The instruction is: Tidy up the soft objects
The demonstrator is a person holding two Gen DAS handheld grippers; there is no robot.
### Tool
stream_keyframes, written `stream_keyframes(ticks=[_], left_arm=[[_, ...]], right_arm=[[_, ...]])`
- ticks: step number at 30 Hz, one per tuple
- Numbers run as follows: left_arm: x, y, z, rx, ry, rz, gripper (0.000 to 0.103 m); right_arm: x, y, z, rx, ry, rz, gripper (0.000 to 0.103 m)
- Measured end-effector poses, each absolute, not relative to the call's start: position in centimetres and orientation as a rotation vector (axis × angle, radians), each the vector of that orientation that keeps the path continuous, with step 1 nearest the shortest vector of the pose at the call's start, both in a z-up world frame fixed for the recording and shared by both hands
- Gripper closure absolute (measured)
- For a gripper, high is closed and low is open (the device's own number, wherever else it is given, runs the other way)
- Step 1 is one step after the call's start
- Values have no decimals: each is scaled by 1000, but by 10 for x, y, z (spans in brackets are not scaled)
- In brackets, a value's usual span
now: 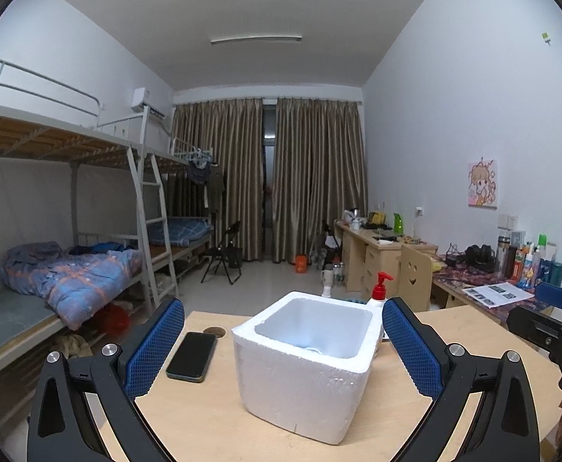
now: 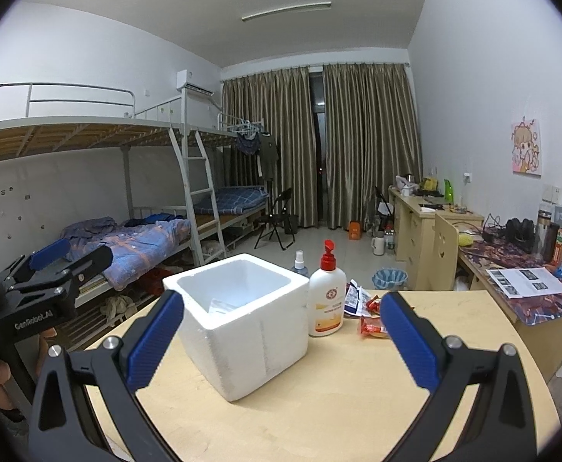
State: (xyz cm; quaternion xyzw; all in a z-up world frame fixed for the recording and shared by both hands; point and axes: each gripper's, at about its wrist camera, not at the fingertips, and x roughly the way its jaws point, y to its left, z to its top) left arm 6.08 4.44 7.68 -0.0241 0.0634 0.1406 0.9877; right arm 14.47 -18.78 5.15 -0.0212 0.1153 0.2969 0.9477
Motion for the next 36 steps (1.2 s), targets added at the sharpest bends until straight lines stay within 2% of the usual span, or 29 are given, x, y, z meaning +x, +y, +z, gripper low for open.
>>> stream_keyframes(ticks=[13, 36], left_arm=[[24, 36, 76, -54, 74, 271, 0], [-18, 34, 41, -81, 81, 285, 0]], right_arm=[[113, -203, 50, -29, 193, 619, 0], [68, -208, 14, -21, 171, 659, 0]])
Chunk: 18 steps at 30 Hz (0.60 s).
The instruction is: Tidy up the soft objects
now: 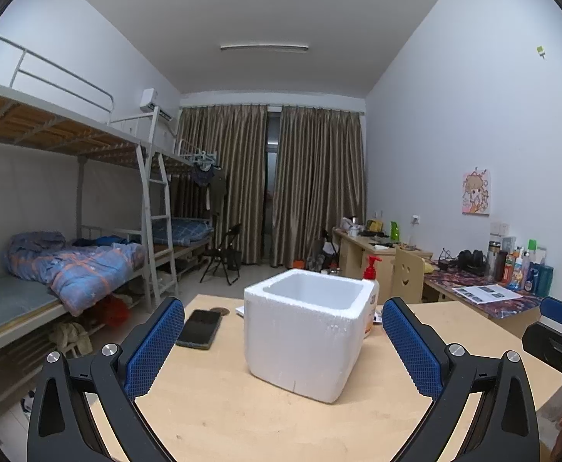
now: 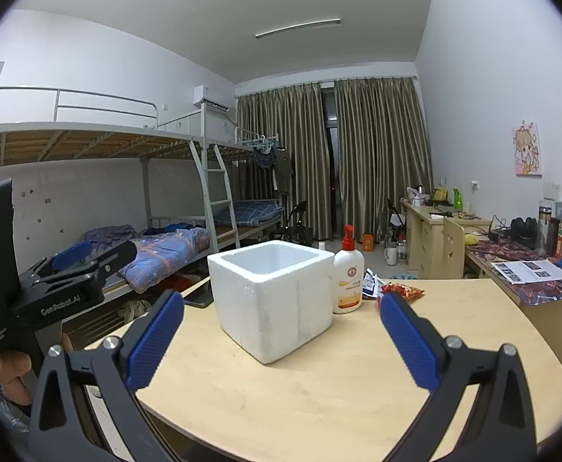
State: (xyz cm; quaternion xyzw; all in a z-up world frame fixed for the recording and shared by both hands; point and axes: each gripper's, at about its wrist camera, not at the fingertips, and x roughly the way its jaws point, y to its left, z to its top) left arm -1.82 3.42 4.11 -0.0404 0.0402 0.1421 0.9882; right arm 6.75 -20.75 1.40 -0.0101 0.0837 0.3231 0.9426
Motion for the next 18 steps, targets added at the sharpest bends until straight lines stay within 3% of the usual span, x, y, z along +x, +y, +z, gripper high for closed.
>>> stream_keyframes(ticks=[18], left_arm=[[-30, 27, 1, -80, 132, 250, 0]], right_arm=[[54, -209, -29, -10, 200, 669, 0]])
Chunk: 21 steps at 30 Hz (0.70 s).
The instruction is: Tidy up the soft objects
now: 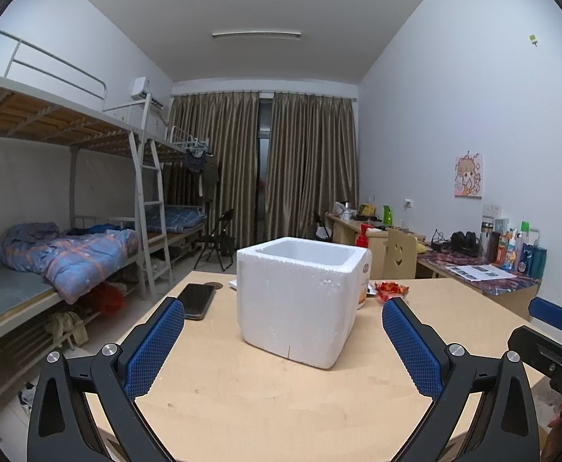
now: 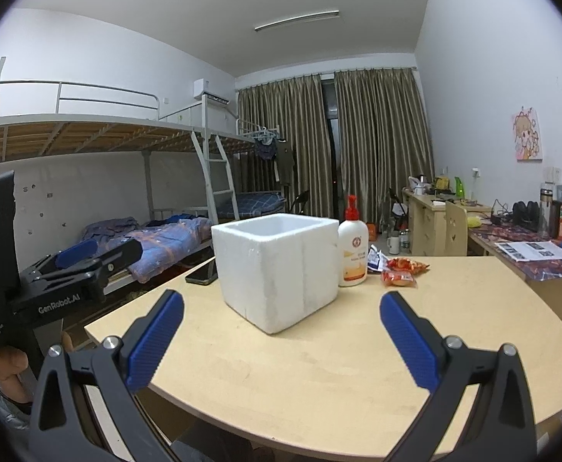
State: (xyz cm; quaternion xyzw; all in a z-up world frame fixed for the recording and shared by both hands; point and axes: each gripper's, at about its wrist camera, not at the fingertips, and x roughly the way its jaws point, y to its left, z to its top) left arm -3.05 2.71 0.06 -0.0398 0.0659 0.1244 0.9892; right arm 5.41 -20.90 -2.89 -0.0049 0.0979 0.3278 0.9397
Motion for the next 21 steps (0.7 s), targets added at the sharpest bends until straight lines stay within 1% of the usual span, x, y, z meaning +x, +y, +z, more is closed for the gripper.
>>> stream_keyframes(ticks=[7, 21], left_arm=[[-36, 24, -12, -60, 148, 261, 0], [-40, 22, -15, -58, 153, 252, 0]], right_arm=[[51, -211, -39, 12, 217, 679, 0], [51, -211, -40, -3, 227, 647, 0]])
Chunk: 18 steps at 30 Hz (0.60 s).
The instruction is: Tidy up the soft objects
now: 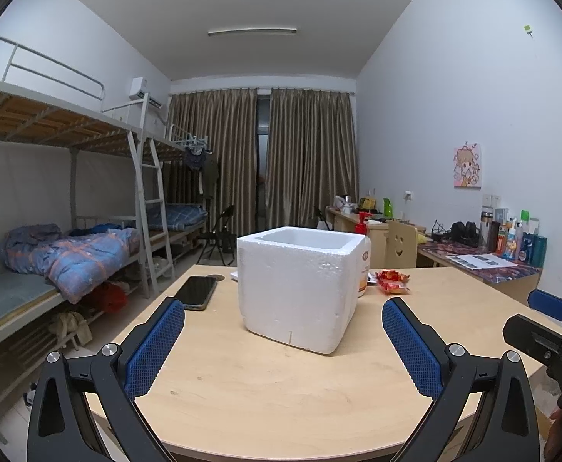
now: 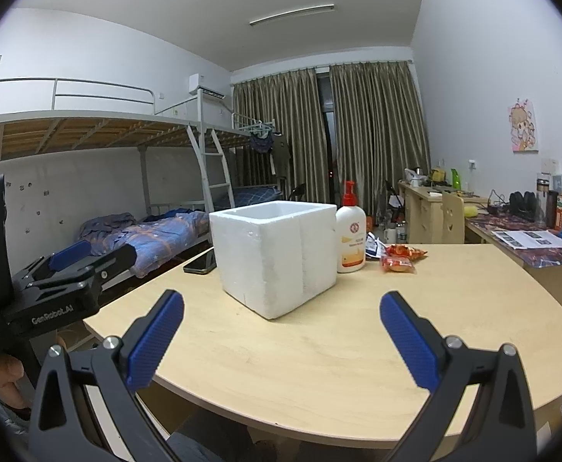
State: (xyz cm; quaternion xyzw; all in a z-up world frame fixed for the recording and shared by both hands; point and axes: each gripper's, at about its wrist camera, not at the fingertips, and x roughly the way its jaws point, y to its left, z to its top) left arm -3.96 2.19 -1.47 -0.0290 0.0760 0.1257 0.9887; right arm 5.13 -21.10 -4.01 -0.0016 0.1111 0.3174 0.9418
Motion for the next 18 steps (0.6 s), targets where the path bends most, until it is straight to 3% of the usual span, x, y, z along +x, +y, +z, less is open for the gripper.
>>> stream_keyframes(ticks=[18], left_arm=[[-42, 17, -16, -47, 154, 246, 0]], right_arm=[[51, -215, -39, -1, 238, 646, 0]])
